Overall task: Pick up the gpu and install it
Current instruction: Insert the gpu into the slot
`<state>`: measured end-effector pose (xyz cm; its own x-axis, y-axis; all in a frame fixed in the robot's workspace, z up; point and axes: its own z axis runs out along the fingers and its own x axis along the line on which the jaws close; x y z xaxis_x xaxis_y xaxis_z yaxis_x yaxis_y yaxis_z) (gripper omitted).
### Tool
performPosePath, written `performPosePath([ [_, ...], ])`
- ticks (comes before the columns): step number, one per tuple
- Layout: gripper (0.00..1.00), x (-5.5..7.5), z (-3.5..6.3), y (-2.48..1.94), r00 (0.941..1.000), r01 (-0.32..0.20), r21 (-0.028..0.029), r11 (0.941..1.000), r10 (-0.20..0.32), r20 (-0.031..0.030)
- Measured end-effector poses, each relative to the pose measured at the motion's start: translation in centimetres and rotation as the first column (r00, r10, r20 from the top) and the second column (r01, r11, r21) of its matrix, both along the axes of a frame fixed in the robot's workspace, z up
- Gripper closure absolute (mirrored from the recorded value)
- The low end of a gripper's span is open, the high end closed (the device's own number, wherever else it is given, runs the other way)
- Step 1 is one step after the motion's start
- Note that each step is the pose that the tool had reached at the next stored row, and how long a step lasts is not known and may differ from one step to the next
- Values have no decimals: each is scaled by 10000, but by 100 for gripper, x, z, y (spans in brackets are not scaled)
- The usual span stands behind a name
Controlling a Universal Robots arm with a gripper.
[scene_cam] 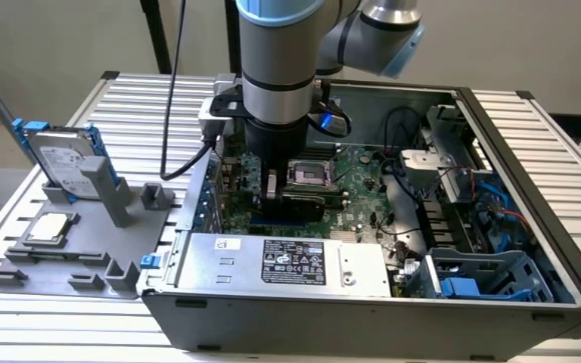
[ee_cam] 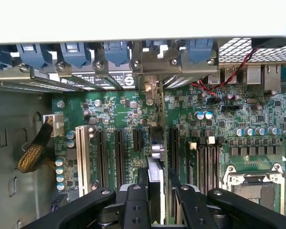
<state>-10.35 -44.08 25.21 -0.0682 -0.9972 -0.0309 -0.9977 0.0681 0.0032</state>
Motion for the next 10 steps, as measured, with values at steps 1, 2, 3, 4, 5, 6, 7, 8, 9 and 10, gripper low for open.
performPosePath([
  [1, 73, 0, -5, 0, 10000, 0, 1, 10000, 0, 2],
  [2, 73, 0, -10, 1, 10000, 1, 2, 10000, -1, 2],
  [3, 73, 0, -13, 0, 10000, 1, 0, 10000, -1, 1],
  [4, 73, 0, -17, 0, 10000, 1, -1, 10000, -1, 0],
  [5, 73, -1, -21, 0, 10000, 1, -3, 10000, -1, -1],
  [6, 73, -1, -25, 0, 10000, 1, -4, 10000, -1, -1],
  [7, 73, -1, -30, 0, 10000, 1, -4, 10000, -1, -1],
  [8, 73, 0, -35, 0, 10000, 0, -4, 10000, 0, -1],
  [9, 73, 0, -41, 0, 10000, 0, -4, 10000, 0, -1],
  [10, 73, 0, -51, 0, 10000, 0, 1, 10000, 0, 4],
])
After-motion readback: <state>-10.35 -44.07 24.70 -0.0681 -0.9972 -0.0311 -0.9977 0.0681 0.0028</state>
